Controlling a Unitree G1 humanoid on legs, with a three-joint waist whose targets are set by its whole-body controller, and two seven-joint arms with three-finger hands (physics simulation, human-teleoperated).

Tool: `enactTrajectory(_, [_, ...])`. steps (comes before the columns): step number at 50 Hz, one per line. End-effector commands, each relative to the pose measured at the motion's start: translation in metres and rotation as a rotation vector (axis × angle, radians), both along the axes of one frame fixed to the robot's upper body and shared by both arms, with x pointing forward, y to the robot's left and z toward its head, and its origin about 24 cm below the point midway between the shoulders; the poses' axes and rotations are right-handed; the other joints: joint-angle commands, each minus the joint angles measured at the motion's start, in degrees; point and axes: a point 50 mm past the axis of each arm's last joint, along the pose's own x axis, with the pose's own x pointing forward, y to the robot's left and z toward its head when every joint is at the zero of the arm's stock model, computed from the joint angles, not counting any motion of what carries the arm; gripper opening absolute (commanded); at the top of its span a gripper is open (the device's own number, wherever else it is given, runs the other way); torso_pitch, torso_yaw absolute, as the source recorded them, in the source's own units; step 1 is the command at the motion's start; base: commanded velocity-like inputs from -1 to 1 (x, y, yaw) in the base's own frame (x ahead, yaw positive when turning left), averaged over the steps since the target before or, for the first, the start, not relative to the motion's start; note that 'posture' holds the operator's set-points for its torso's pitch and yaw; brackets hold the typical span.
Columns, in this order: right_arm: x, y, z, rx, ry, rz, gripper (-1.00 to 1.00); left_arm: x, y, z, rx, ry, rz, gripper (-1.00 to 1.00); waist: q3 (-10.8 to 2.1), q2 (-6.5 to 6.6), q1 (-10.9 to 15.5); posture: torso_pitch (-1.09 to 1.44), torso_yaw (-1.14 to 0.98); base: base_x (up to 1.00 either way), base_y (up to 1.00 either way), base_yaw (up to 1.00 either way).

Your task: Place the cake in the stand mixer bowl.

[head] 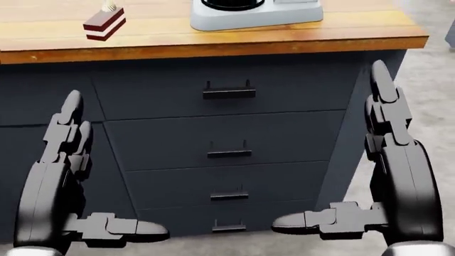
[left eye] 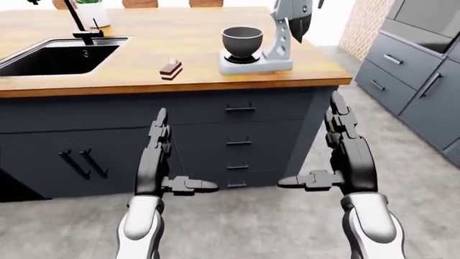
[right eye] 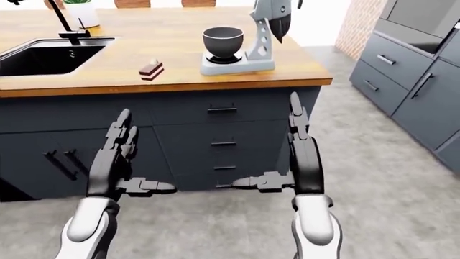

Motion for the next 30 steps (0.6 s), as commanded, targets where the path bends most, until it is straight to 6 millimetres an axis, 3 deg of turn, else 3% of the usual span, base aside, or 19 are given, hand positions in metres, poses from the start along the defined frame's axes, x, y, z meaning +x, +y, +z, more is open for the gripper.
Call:
enactTrajectory(1, [-0.0043, 0.004, 0.0169, -0.004, -0.104, 0.026, 1.0, -0.0024, 0.0032, 0.0199, 0.012, -0.108, 0.017, 1.0, -0.79, 0.11, 0.27, 0.0, 0.0, 0.19, 0.0, 0.0])
enactTrajectory(5, [-0.0053, 0.002, 0.0167, -0.003, -0.105, 0.021, 1.0, -0.0025, 0.0036, 0.0204, 0.012, -0.11, 0.017, 1.0, -0.06, 2.44, 0.03, 0.0, 0.0, 0.19, 0.0, 0.0])
enactTrajectory(7, [-0.0058, 0.0007, 0.0167, -0.001, -0.106, 0.017, 1.0, -0.0024, 0.0038, 0.0207, 0.011, -0.11, 0.017, 1.0, -0.32, 4.66, -0.25, 0.0, 0.0, 0.19, 0.0, 0.0])
enactTrajectory(8, [-0.006, 0.0004, 0.0167, -0.001, -0.106, 0.016, 1.0, -0.0028, 0.0039, 0.0215, 0.011, -0.111, 0.017, 1.0, -1.08, 6.55, -0.31, 0.0, 0.0, 0.2, 0.0, 0.0])
enactTrajectory(9, [-0.0062, 0.0002, 0.0169, -0.001, -0.107, 0.015, 1.0, -0.0028, 0.0041, 0.0216, 0.011, -0.111, 0.017, 1.0, -1.37, 6.36, -0.19, 0.0, 0.0, 0.2, 0.0, 0.0])
enactTrajectory(10, [-0.0069, 0.0002, 0.0172, -0.001, -0.108, 0.015, 1.0, -0.003, 0.004, 0.0216, 0.01, -0.111, 0.017, 1.0, -0.86, 5.67, 0.48, 0.0, 0.0, 0.2, 0.0, 0.0])
enactTrajectory(11, [-0.0078, 0.0001, 0.0176, 0.0, -0.108, 0.014, 1.0, -0.003, 0.0041, 0.022, 0.01, -0.112, 0.017, 1.0, -0.51, 6.08, 0.24, 0.0, 0.0, 0.2, 0.0, 0.0])
enactTrajectory(17, [-0.0086, 0.0, 0.0179, 0.0, -0.11, 0.012, 1.0, -0.0024, 0.0044, 0.0208, 0.008, -0.11, 0.017, 1.0, -0.52, 3.16, 1.0, 0.0, 0.0, 0.19, 0.0, 0.0])
enactTrajectory(19, [-0.0091, 0.0002, 0.018, 0.0, -0.11, 0.011, 1.0, -0.0026, 0.0043, 0.0208, 0.008, -0.11, 0.017, 1.0, -0.62, 1.41, 1.24, 0.0, 0.0, 0.2, 0.0, 0.0])
enactTrajectory(21, [-0.0092, -0.0003, 0.018, 0.001, -0.11, 0.01, 1.0, -0.0027, 0.0042, 0.0205, 0.007, -0.11, 0.016, 1.0, -1.6, -1.9, 1.21, 0.0, 0.0, 0.19, 0.0, 0.0])
enactTrajectory(22, [-0.0092, -0.0006, 0.018, 0.001, -0.11, 0.01, 1.0, -0.0029, 0.0042, 0.0208, 0.007, -0.11, 0.016, 1.0, -1.49, -0.82, 0.83, 0.0, 0.0, 0.2, 0.0, 0.0])
enactTrajectory(25, [-0.0083, -0.0014, 0.0175, 0.001, -0.111, 0.009, 1.0, -0.0029, 0.0043, 0.0206, 0.006, -0.11, 0.016, 1.0, -0.82, -0.73, 0.17, 0.0, 0.0, 0.19, 0.0, 0.0])
enactTrajectory(30, [-0.0084, -0.0012, 0.0175, 0.001, -0.11, 0.009, 1.0, -0.003, 0.0041, 0.0205, 0.005, -0.11, 0.016, 1.0, -0.11, 1.94, 0.04, 0.0, 0.0, 0.19, 0.0, 0.0])
